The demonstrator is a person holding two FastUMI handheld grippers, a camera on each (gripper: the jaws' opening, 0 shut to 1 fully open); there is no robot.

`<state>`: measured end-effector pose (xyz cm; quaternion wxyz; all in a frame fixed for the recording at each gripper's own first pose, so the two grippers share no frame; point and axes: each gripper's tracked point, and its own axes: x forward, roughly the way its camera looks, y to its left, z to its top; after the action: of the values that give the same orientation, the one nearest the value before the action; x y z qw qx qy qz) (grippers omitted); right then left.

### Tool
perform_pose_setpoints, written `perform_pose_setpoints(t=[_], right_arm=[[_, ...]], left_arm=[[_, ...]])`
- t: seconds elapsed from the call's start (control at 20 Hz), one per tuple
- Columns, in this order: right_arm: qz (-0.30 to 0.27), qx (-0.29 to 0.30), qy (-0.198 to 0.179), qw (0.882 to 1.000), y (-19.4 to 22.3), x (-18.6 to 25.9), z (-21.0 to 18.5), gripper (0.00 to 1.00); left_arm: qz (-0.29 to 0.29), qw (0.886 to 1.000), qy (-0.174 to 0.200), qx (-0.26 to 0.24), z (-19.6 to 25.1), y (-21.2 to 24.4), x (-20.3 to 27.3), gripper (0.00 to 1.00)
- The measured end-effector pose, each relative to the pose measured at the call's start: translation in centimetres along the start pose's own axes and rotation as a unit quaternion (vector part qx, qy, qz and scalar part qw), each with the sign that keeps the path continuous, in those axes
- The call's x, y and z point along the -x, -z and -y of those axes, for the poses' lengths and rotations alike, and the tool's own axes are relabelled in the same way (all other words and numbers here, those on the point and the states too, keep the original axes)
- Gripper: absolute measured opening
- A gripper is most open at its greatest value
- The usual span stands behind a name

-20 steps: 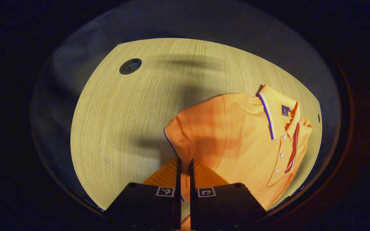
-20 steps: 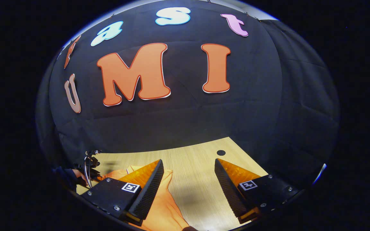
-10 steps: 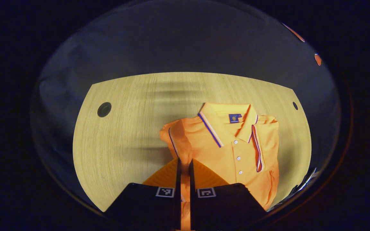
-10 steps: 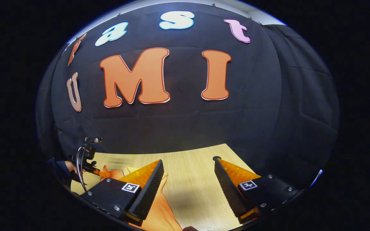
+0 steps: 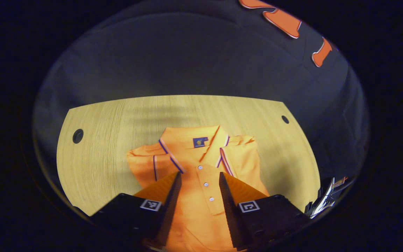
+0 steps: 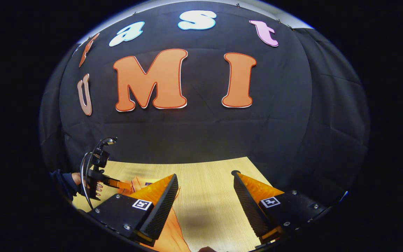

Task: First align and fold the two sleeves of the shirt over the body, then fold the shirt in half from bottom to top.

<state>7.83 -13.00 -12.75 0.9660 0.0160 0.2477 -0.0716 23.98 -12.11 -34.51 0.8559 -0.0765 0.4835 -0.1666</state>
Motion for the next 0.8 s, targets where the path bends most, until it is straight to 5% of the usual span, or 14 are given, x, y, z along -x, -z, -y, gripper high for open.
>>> perform_pose_setpoints(t=[0.05, 0.25, 0.8], right_arm=[[0.003, 0.000, -0.003, 1.000, -0.2, -0.2, 0.1, 0.97], [0.021, 0.010, -0.023, 0.999, -0.7, -0.2, -0.3, 0.97], [0.096, 0.055, -0.071, 0.991, -1.7, 3.1, -4.6, 0.98]], left_arm=[[0.018, 1.000, -0.004, -0.003, 0.2, -0.4, 0.5, 0.75], [0.092, 0.995, -0.043, -0.013, -0.4, -1.0, 4.3, 0.95], [0.337, 0.929, -0.134, -0.068, 0.4, -1.1, 22.1, 0.98]])
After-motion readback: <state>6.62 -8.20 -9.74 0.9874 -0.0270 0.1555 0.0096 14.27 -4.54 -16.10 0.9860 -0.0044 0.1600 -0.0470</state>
